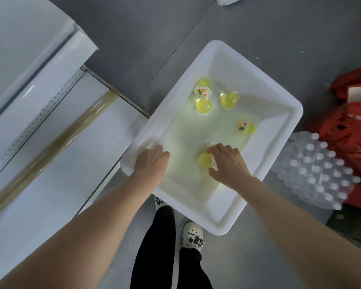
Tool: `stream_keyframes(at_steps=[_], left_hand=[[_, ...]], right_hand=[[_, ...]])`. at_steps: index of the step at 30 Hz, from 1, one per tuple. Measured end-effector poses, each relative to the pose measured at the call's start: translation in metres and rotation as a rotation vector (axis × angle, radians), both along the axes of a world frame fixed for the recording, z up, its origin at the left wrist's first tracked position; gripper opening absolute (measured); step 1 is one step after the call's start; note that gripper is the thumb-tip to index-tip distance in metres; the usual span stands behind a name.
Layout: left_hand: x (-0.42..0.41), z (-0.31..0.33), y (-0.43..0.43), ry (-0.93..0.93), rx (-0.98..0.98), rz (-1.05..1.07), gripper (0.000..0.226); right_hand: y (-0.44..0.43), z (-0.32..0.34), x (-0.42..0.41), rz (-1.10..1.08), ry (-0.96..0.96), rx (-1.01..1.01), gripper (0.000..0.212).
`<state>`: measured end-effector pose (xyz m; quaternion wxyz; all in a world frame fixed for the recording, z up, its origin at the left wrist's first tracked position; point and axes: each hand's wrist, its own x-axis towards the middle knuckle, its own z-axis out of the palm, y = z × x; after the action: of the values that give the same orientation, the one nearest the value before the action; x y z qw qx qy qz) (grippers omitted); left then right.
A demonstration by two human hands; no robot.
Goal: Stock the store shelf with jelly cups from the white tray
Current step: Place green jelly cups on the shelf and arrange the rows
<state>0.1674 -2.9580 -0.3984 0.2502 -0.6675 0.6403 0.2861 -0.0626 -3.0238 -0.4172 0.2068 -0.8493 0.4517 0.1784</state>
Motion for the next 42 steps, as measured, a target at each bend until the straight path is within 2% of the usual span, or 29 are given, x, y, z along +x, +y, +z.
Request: stream_keyframes(at_steps=[4, 9, 13, 16, 23, 29, 37, 42], left_hand=[[-0.005, -0.003, -0.007, 0.044, 0.036, -0.010, 0.029], [-0.002, 0.007, -0.009, 0.318, -0.035, 0.269, 0.035], [-0.007, 0.045, -0.008, 0.516, -0.124, 0.446, 0.051], [-0.014, 0.082, -0.001, 0.560, -0.214, 0.481, 0.054], [-0.037, 0.184, 0.037, 0.478, -0.463, 0.564, 0.046], [-0.049, 0.282, 0.098, 0.413, -0.611, 0.674, 0.053], [-0.042, 0.389, 0.202, 0.258, -0.855, 0.776, 0.058], [-0.028, 0.434, 0.279, 0.136, -1.024, 0.806, 0.049]], right_hand=[[0.006, 0.002, -0.001, -0.096, -0.105, 0.009, 0.052], [0.010, 0.023, -0.002, -0.172, -0.218, -0.013, 0.052], [0.008, 0.058, -0.005, -0.147, -0.246, -0.113, 0.050], [0.004, 0.095, -0.006, -0.114, -0.270, -0.182, 0.051], [0.010, 0.199, -0.011, 0.010, -0.362, -0.360, 0.054], [0.038, 0.302, -0.002, 0.170, -0.452, -0.479, 0.057], [0.094, 0.429, 0.047, 0.464, -0.612, -0.650, 0.045], [0.140, 0.482, 0.093, 0.581, -0.733, -0.707, 0.048]])
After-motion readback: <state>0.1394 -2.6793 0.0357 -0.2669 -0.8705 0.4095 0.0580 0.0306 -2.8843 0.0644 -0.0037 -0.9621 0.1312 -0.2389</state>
